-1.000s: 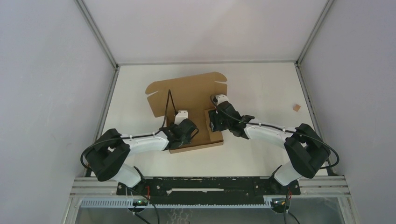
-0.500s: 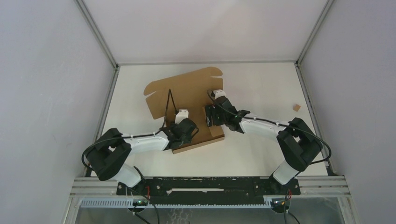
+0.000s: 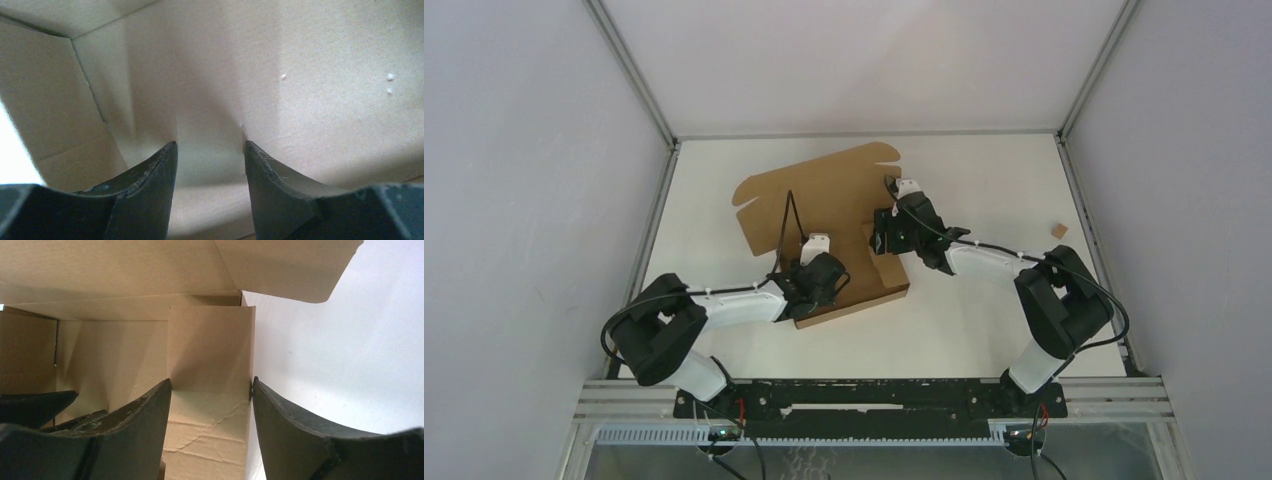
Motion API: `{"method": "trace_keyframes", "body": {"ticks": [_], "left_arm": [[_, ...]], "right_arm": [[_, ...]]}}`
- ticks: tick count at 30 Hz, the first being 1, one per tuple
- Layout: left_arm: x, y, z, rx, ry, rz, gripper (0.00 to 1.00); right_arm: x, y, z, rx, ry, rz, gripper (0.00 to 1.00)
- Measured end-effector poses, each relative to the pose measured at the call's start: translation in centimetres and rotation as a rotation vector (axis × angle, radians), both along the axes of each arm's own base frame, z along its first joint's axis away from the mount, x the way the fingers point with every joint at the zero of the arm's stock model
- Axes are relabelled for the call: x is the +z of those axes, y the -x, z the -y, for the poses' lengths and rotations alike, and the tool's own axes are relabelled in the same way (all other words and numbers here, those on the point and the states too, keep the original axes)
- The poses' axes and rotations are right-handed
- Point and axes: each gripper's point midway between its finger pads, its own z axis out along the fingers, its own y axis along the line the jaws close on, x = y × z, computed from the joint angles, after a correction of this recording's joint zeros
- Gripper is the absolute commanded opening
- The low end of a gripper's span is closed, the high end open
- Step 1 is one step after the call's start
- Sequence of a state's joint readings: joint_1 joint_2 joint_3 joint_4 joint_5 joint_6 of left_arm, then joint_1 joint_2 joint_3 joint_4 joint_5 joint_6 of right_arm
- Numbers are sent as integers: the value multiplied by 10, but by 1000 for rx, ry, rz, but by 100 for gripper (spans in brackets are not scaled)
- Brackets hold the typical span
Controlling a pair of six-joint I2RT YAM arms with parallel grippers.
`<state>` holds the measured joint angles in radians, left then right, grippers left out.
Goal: Fold the paper box
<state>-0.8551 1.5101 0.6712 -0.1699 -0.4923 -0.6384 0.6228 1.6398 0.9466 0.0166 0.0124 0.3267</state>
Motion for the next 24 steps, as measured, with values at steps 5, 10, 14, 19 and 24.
{"method": "trace_keyframes", "body": {"ticks": [5,10,14,19,24], "left_arm": [[0,0,1,-7,-2,1,57],[0,-1,1,-9,-3,2,56],[0,-1,1,-10,-1,2,56],[0,-2,2,-9,1,8,55],[0,-4,3,-11,0,13,55]], "right_arm": [[-7,-2,-1,11,-14,-16,58],[-13,-3,-5,21,-16,-21,56],[-17,-5,-5,20,-3,-21,56],[-22,-11,-8,5,49,-11,51],[-26,-15,-7,-18,126,11,43]]}}
